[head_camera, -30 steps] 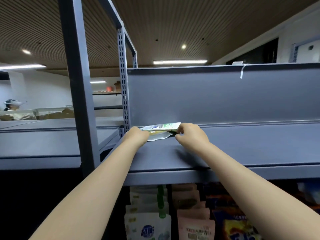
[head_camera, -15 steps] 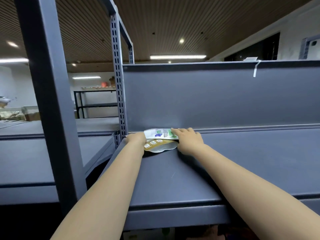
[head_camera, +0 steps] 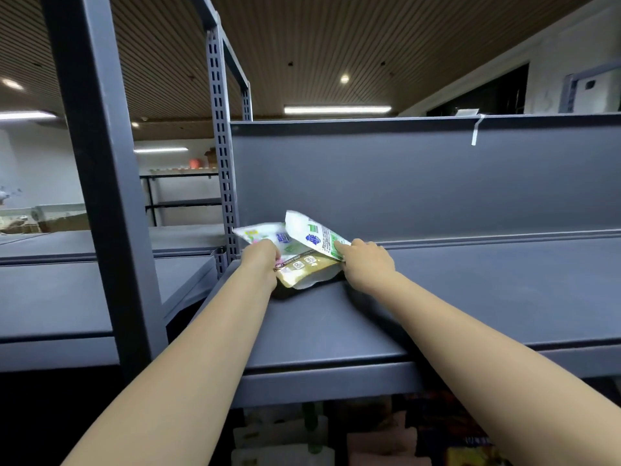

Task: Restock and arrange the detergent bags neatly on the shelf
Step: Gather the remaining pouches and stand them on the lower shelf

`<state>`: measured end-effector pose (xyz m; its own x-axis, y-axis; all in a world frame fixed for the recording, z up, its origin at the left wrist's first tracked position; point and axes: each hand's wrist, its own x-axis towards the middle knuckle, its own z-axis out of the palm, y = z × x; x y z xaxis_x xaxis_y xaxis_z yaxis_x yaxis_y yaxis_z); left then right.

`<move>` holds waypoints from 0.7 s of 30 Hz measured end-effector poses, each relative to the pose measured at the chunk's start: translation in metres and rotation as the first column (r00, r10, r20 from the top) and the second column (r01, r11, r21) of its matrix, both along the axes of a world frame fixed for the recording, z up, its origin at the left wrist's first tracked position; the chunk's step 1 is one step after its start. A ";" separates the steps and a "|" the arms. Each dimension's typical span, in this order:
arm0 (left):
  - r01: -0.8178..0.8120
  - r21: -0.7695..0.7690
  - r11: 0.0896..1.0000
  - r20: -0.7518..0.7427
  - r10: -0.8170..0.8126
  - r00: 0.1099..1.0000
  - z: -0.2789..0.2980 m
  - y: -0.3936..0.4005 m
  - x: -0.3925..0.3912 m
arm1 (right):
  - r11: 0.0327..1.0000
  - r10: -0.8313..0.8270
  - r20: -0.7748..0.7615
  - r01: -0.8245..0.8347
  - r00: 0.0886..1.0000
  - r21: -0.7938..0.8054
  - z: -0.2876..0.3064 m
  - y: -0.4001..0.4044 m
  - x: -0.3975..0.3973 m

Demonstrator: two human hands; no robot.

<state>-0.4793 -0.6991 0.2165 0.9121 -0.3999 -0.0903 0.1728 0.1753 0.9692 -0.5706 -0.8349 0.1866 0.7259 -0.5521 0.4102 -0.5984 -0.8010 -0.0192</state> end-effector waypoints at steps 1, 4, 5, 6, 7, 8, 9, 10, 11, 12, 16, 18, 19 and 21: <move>0.009 -0.016 1.000 0.051 -0.008 0.999 -0.001 0.000 0.001 | 1.000 0.008 -0.014 -0.008 1.000 -0.005 -0.001 0.002 -0.005; -0.001 -0.042 0.999 0.147 0.007 0.989 -0.004 0.005 -0.006 | 0.997 0.036 0.037 -0.038 0.999 0.060 -0.001 0.008 -0.019; 0.009 -0.040 0.999 0.188 -0.002 0.982 -0.006 0.005 -0.006 | 0.992 0.052 0.075 -0.061 0.996 0.112 0.000 0.009 -0.022; 0.030 -0.047 0.998 0.188 -0.021 0.982 -0.005 0.008 -0.011 | 0.981 0.063 0.119 -0.084 0.991 0.177 0.000 0.010 -0.024; 0.046 -0.051 0.998 0.218 -0.034 0.975 -0.005 0.008 -0.014 | 0.965 0.065 0.169 -0.106 0.983 0.240 0.000 0.011 -0.026; 0.054 -0.048 0.997 0.220 -0.043 0.975 -0.004 0.009 -0.018 | 0.946 0.054 0.230 -0.123 0.972 0.300 0.001 0.011 -0.029; 0.052 -0.031 0.998 0.242 -0.043 0.969 -0.003 0.007 -0.021 | 0.922 0.030 0.302 -0.143 0.953 0.360 0.003 0.011 -0.032; 0.047 -0.009 0.999 0.262 -0.043 0.964 -0.002 0.007 -0.024 | 0.892 -0.007 0.364 -0.159 0.931 0.423 0.005 0.011 -0.036; 0.034 0.010 0.999 0.284 -0.035 0.958 -0.002 0.005 -0.024 | 0.862 -0.041 0.408 -0.174 0.912 0.476 0.006 0.011 -0.040; 0.014 0.024 1.000 0.275 -0.020 0.961 -0.002 0.005 -0.025 | 0.842 -0.069 0.436 -0.183 0.897 0.508 0.006 0.010 -0.045; -0.155 0.019 0.988 0.263 0.145 0.954 -0.004 0.005 -0.026 | 0.838 -0.170 0.515 -0.152 0.840 0.524 0.005 0.005 -0.055; -0.236 -0.033 0.971 0.225 0.237 0.945 -0.007 0.009 -0.026 | 0.827 -0.234 0.538 -0.125 0.810 0.548 0.005 0.004 -0.060; -0.277 -0.055 0.959 0.208 0.282 0.937 -0.008 0.011 -0.024 | 0.824 -0.269 0.554 -0.110 0.788 0.556 0.005 0.005 -0.063; -0.320 -0.104 0.942 0.141 0.332 0.932 -0.011 0.017 -0.023 | 0.834 -0.341 0.610 -0.070 0.716 0.548 0.006 0.009 -0.071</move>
<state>-0.5025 -0.6821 0.2053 0.9936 -0.0780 0.0815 -0.0573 0.2728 0.9604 -0.6418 -0.8262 0.1926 0.2731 -0.8859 0.3750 -0.3586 -0.4555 -0.8148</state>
